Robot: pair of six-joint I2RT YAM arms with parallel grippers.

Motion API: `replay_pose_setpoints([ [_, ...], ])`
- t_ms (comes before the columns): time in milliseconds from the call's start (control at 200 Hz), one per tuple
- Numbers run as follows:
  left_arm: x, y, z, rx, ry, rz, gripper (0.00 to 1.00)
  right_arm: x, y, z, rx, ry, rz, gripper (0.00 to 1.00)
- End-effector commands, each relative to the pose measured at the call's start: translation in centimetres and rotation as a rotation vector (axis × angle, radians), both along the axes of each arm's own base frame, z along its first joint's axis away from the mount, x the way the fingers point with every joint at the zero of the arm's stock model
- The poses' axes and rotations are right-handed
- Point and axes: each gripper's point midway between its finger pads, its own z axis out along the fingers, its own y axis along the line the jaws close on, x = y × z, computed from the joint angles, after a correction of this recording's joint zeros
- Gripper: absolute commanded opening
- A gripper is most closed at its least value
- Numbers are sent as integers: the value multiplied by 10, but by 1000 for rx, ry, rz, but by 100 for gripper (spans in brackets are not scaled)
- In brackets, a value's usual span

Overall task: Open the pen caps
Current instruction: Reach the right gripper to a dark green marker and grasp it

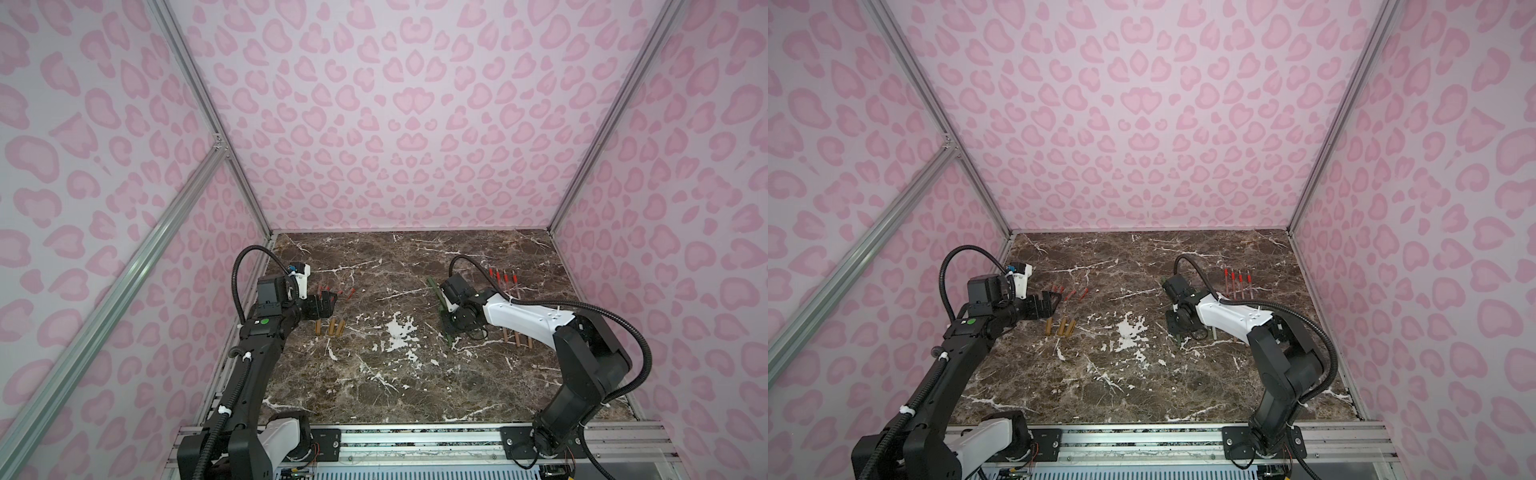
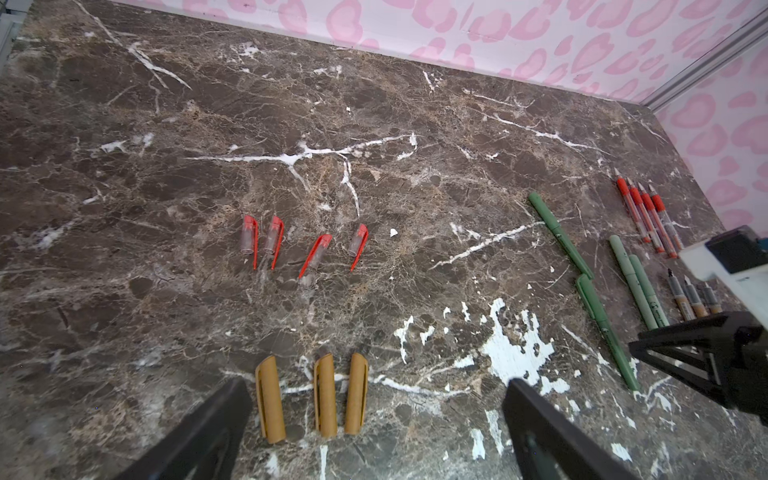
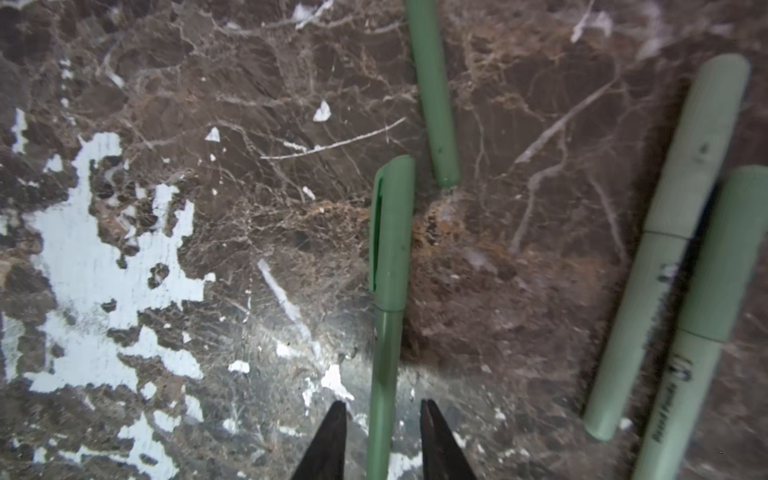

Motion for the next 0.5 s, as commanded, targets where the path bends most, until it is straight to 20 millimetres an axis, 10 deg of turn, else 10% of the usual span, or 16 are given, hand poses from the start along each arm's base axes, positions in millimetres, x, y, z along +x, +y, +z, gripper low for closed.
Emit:
replay_pose_setpoints([
  [0, 1, -1, 7, -5, -22, -5, 98, 3, 7, -8, 3, 3, -2, 30],
  [495, 1, -2, 8, -14, -21, -11, 98, -1, 2, -36, -46, 49, -4, 15],
])
